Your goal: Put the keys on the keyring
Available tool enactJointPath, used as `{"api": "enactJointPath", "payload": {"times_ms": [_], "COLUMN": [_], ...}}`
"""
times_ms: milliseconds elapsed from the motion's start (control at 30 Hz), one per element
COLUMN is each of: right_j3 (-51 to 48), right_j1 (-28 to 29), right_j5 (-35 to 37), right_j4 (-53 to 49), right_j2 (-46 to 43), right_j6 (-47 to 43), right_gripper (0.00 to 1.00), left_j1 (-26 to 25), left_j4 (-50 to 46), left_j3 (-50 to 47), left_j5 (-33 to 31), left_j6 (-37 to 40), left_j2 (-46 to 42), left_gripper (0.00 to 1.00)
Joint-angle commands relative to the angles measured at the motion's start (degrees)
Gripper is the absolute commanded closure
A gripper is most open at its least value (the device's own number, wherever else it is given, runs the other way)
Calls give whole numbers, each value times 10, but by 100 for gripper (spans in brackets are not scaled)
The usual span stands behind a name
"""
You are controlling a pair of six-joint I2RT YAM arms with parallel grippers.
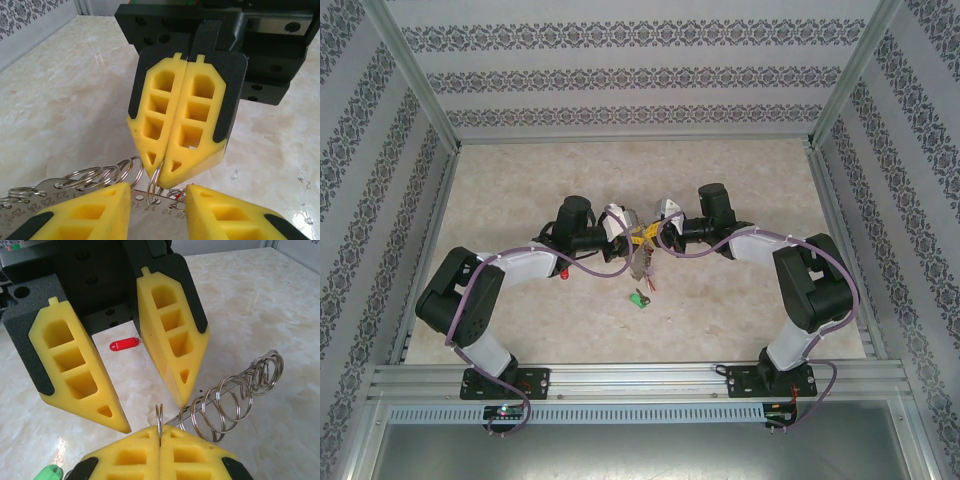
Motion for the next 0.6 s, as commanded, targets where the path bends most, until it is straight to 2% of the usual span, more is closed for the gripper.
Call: {"api": "enactJointPath", "payload": {"times_ms": [0, 133, 367, 467, 567], "right_j3": [3, 4, 5, 6, 7], "right_j1": [-3, -3, 0, -1, -1], "right_j5": [-25, -27, -30, -28, -23], "right_j4": [11, 12, 12, 9, 4], "right_j2": [-13, -14, -13, -14, -16], "right_j6": [-7, -7, -3, -3, -3], "right_gripper": [100, 100, 100, 100, 100], "left_j1": [0, -1, -4, -4, -4], "left_j4": [-19, -22, -48, -54, -66], "left_j3": [-1, 5, 32, 35, 40], "left_j5": [-2, 3, 12, 11, 12], "left_j6": [16, 17, 27, 31, 38], "left_j2": [-6, 1, 17, 17, 16], "left_gripper": [68, 74, 74, 84, 100]}}
